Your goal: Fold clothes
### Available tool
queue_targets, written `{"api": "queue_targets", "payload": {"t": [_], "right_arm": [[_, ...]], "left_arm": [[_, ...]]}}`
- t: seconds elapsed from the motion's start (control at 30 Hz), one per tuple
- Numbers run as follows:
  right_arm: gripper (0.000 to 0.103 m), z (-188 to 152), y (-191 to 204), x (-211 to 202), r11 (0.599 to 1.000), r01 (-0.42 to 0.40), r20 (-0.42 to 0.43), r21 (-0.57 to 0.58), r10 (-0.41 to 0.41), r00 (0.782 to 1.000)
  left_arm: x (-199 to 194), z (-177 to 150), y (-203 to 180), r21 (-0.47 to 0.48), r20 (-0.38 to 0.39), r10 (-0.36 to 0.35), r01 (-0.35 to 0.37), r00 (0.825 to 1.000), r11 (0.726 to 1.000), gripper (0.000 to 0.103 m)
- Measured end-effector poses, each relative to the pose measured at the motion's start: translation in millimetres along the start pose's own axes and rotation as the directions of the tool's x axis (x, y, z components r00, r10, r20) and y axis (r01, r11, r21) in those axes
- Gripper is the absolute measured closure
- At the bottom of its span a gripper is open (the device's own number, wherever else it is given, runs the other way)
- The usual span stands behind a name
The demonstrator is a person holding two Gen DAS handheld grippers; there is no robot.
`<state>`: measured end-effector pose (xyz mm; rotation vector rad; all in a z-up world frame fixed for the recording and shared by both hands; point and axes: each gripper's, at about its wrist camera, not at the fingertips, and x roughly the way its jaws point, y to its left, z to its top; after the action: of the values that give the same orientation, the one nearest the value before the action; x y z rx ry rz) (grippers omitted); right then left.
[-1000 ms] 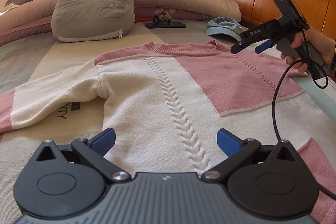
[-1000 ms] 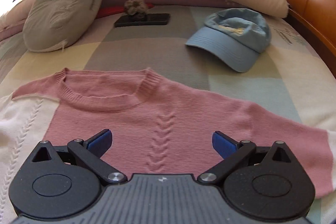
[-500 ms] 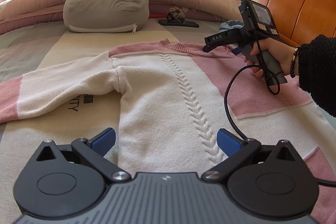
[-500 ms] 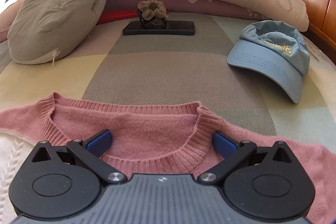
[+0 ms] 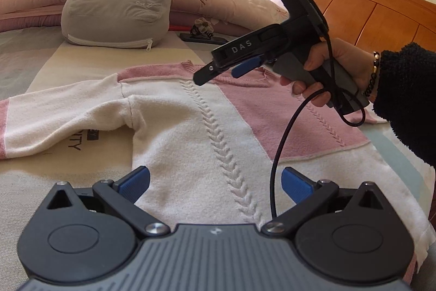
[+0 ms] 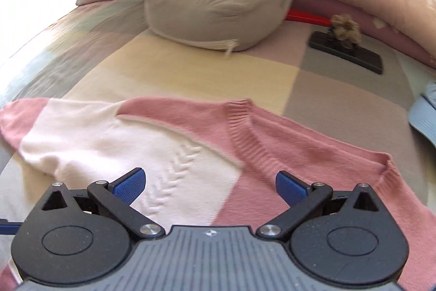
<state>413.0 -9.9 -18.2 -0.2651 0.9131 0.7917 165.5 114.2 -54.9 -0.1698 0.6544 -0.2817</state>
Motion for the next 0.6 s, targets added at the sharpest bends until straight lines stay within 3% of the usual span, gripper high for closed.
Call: {"api": "queue_targets", "payload": {"t": [0.03,0.17,0.33,0.53,0.6], "right_arm": [[0.0,1.6,9.3,5.7,0.999,-0.028,-0.022,-0.023,0.028,0.999],[0.0,5.8,40.6,33.7,0.994,-0.023,-0.073,-0.108,0.016,0.997],[0.0,9.6,45.3,63.5,0.995,0.057,0.021,-0.085,-0.055,0.998],[0.0,3.3,35.0,46.4,0.997,0.061,0.05,-0.048,-0.058,0.997],[0.0,-9.8,26.4,27.4,0.994,0.102,0.046,-0.027,-0.1,0.994]], "left_arm": [[0.3,-0.3,-0.3,0.003,-0.002,0.002,-0.002,1.0,1.0,0.001],[2.1,-0.7,0.7,0.004,-0.012,0.018,-0.018,1.0,1.0,0.001],[5.3,-0.9,6.1,-0.02,-0.028,0.013,-0.013,1.0,1.0,0.001],[6.3,-1.6,5.0,-0.016,-0.037,0.007,-0.008,0.999,1.0,0.001],[5.1,-1.7,3.8,-0.015,-0.032,-0.012,0.012,0.999,1.0,0.001]]}}
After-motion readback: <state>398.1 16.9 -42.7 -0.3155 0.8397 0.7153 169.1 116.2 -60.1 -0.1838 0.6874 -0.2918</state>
